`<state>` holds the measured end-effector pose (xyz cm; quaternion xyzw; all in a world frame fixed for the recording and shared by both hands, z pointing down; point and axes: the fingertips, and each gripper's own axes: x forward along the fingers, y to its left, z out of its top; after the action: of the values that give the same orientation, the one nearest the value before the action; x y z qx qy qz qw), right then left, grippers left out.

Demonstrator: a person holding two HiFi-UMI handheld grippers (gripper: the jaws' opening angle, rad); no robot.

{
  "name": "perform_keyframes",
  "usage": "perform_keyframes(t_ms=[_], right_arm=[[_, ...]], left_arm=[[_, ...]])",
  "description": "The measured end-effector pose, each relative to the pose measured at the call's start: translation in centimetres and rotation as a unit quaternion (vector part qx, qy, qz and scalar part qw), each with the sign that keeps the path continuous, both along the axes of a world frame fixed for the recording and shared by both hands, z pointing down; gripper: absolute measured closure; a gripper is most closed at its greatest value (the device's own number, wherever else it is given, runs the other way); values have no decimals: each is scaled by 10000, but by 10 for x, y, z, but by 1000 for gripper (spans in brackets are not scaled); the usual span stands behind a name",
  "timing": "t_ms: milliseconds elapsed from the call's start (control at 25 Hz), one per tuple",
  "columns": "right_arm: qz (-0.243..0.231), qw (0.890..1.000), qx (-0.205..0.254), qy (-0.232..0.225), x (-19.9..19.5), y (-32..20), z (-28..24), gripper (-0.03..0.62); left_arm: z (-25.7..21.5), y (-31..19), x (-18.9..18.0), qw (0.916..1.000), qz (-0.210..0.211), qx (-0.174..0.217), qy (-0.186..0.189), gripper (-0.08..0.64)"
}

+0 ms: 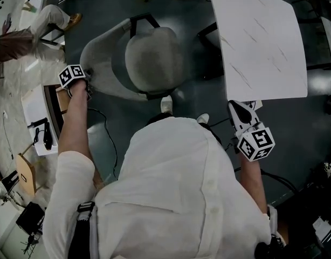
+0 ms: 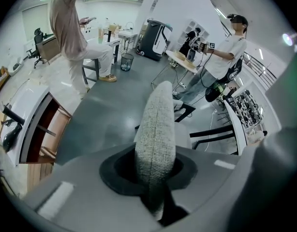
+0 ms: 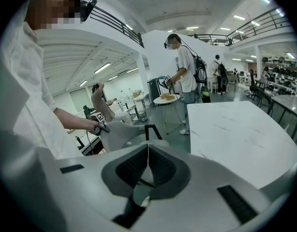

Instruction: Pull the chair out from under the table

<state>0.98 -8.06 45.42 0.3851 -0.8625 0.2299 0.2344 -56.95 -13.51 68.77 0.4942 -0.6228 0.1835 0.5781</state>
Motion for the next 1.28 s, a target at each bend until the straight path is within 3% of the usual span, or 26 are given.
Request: perform_keyframes(t_ms=[400,720,840,960,1120,1280], right_arm=[[4,10000,-50,62,3,4,2,583],[16,9999,-152,46,6,14,6,583],[38,9998,-196,45,11,19,9,583],[50,9998,-208,12,18,24,11,583],[42,9999,-124,-68,36,32,11,583],[-113,9998,50,-168,57,44,5,583]], left_arm=[[-2,16,-34,9999,-70,-49,-149,488],[1,17,-37,9990,26,-136,-413,470],[1,20,-41,9959,196,-332,-821,453],[-13,20,-55,9866,425,-322,-1545,419],[-50,22,-48,9776,532,119,-2034,417],[-88,34,-2,9695,698,705,-2241,417]])
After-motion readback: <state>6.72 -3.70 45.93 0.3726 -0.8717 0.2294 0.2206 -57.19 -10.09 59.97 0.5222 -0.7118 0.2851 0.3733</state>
